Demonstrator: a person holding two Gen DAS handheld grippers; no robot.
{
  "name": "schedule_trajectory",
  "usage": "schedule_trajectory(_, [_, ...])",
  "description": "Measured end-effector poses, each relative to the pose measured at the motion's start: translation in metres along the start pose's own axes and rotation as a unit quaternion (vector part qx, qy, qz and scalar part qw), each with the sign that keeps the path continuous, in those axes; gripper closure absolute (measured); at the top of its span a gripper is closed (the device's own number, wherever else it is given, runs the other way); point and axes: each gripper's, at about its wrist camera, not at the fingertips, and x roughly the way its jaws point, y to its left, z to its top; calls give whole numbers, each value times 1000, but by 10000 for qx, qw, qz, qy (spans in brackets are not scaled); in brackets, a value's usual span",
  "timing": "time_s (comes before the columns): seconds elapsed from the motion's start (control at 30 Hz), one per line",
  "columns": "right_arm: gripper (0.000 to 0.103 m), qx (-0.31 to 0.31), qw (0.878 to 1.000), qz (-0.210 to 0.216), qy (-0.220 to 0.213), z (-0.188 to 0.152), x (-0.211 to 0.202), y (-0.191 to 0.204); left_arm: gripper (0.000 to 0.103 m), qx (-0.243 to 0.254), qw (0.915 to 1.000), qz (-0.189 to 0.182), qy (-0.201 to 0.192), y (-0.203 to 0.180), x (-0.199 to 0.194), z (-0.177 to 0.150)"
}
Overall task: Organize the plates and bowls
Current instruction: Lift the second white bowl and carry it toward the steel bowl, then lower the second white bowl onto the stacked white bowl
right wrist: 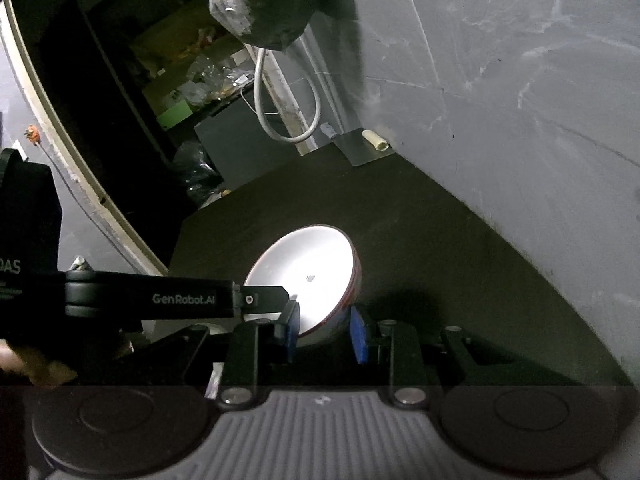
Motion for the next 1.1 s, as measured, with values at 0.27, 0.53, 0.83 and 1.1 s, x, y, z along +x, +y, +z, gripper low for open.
schedule_trajectory(0.27, [72, 6, 10000, 0, 66, -33, -34, 12, 89, 267, 9995, -113, 108, -8, -26, -39])
schedule_trajectory(0.53, [72, -7, 9998, -7, 191, -52, -45, 19, 87, 388, 9990, -108, 213, -9, -43, -69])
schedule_trajectory(0.83, [72, -23, 9995, 43, 321, -61, -45, 25, 87, 416, 9987, -28, 288, -6, -48, -82])
schedule_trajectory(1.1, [72, -15, 9991, 53, 425, -67, -46, 27, 86, 440, 9984, 40, 362, -10, -49, -87])
